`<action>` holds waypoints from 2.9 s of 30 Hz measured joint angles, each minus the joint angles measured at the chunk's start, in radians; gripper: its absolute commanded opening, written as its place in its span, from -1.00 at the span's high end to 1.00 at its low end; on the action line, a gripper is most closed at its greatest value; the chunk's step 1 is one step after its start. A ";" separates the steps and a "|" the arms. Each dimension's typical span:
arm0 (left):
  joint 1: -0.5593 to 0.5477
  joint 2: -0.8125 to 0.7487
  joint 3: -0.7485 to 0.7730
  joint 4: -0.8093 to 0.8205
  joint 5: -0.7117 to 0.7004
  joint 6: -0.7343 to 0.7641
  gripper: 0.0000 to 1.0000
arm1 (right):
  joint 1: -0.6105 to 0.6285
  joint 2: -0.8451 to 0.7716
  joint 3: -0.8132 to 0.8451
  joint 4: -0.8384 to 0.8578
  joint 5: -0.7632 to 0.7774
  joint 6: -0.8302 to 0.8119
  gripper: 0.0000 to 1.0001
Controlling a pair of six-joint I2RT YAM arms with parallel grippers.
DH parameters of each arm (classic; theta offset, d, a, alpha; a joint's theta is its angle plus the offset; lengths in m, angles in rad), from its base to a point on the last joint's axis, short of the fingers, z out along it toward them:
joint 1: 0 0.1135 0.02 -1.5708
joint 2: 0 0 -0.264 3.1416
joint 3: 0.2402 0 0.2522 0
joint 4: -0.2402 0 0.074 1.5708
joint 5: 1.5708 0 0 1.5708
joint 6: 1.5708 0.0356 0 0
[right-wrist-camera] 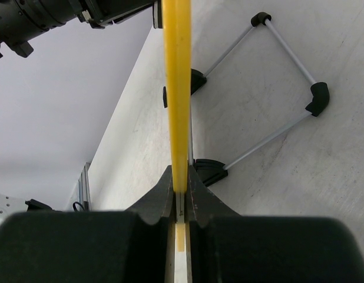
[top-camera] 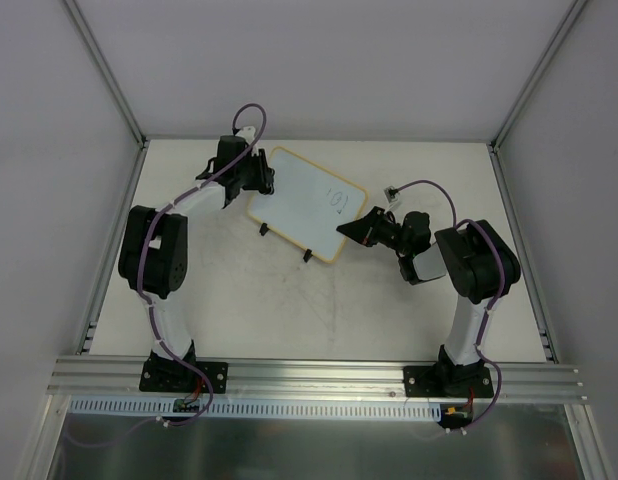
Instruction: Erase the whiteboard
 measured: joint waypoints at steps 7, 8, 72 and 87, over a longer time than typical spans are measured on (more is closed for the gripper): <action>-0.072 -0.001 0.000 0.027 -0.055 0.009 1.00 | -0.001 0.000 0.000 0.000 0.002 0.012 1.00; -0.080 -0.001 0.000 0.031 -0.060 0.010 1.00 | -0.002 0.000 0.000 0.000 0.002 0.015 1.00; -0.099 -0.104 -0.216 0.014 -0.108 -0.132 1.00 | -0.003 0.000 0.000 0.000 -0.003 -0.011 1.00; -0.136 -0.079 -0.177 0.011 -0.072 -0.180 1.00 | -0.008 0.000 0.000 0.000 0.005 -0.011 1.00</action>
